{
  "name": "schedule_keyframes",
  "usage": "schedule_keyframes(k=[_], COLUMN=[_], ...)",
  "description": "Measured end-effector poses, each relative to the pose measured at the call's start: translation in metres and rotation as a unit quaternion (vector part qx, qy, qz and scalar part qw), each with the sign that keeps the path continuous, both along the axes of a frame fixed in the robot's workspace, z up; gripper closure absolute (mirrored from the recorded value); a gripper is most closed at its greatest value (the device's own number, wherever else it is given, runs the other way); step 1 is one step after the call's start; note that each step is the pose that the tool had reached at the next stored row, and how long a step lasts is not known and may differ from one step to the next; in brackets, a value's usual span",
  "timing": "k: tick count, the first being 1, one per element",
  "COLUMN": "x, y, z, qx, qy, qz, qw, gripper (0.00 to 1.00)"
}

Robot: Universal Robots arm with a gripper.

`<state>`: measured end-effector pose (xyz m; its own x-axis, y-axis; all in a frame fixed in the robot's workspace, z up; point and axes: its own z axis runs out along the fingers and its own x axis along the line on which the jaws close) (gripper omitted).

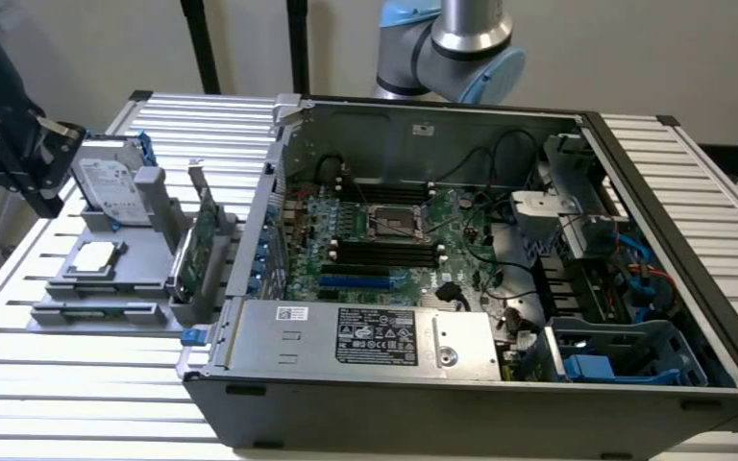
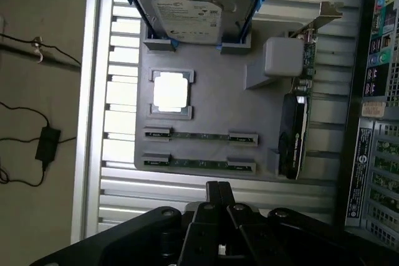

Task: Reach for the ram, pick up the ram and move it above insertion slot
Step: 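Pick up the ram and move it above insertion slot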

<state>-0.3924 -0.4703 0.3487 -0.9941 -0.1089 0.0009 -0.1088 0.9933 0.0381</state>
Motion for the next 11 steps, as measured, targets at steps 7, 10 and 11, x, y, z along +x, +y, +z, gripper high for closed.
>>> schedule_keyframes(k=[7,10,11], x=[0.0,0.0,0.0], y=[0.0,0.0,0.0], z=[0.0,0.0,0.0], qx=[0.0,0.0,0.0], qy=[0.0,0.0,0.0], qz=[0.064,0.091,0.1], qw=[0.9979,0.9958,0.995], gripper=[0.89,0.89,0.89])
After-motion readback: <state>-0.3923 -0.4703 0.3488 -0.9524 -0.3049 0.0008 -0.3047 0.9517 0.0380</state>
